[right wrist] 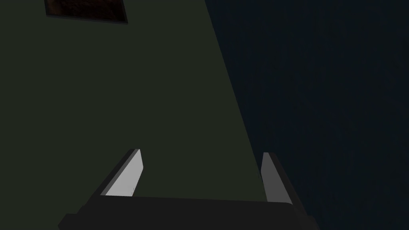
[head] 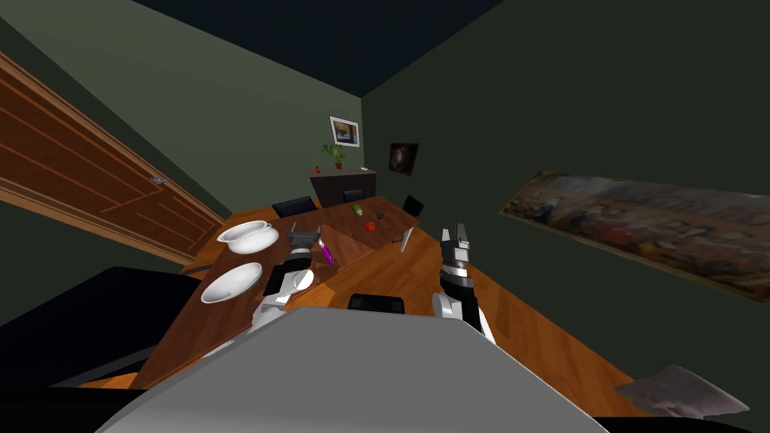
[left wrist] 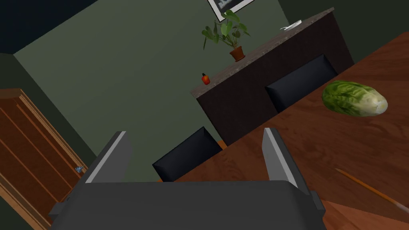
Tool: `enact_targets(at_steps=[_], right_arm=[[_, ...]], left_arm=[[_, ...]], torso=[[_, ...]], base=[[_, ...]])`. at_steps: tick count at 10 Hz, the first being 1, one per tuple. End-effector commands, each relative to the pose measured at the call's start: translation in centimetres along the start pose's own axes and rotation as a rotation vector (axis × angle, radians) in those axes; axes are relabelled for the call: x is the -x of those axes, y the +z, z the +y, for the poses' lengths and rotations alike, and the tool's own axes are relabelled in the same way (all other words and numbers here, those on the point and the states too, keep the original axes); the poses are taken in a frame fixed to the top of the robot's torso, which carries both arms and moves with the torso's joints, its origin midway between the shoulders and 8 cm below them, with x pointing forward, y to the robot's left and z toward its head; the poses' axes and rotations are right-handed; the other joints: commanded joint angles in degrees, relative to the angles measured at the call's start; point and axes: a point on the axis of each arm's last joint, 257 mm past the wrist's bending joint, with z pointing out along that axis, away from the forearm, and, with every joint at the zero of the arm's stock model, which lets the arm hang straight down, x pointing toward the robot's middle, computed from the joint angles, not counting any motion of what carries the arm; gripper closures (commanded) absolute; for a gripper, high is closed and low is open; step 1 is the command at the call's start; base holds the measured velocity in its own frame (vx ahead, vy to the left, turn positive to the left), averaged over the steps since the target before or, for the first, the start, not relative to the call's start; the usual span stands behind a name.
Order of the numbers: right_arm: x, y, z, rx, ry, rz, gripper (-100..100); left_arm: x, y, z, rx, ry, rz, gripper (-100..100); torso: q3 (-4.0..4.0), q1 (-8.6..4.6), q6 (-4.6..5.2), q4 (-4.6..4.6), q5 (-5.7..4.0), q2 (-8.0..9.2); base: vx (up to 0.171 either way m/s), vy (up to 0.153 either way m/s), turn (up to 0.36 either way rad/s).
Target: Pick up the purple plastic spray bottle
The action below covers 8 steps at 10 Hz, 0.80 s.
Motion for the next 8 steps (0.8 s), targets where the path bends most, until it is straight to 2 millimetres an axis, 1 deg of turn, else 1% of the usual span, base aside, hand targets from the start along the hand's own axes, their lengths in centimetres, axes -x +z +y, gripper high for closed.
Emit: enact_targets(at_steps=[1,2,3,5,6,8], right_arm=[[0.0,0.0,0.0,0.0,0.0,0.0,0],[0.0,0.0,0.0,0.0,0.0,0.0,0],[0.0,0.0,0.0,0.0,0.0,0.0,0],[0.0,0.0,0.0,0.0,0.0,0.0,0],[0.0,0.0,0.0,0.0,0.0,0.0,0],[0.0,0.0,0.0,0.0,0.0,0.0,0]], left_arm=[[2.3,0.0,0.5,0.012,-0.065,-0.048,-100],[3.4,-0.1,0.9,0.017,-0.104,-0.075,-100],[3.8,-0.1,1.0,0.019,-0.102,-0.082,-100],[6.2,-0.5,2.0,0.03,-0.171,-0.14,-100],[6.4,-0.5,2.1,0.031,-0.17,-0.143,-100],[8.7,-1.2,3.3,0.04,-0.227,-0.2,-100]], torso=[[0.0,0.0,0.0,0.0,0.0,0.0],[0.01,-0.03,-0.01,0.0,-0.01,0.01],[-0.01,-0.08,-0.01,0.0,-0.02,-0.02],[-0.03,0.05,0.0,-0.01,0.01,-0.05],[-0.05,0.04,-0.01,-0.02,0.01,-0.09],[0.0,0.08,0.0,0.0,0.01,0.0]], base=[[0.048,-0.076,0.127],[0.058,-0.086,0.17],[0.059,-0.058,0.031],[0.071,-0.05,0.1],[0.053,-0.044,0.057],[0.049,-0.046,0.115]])
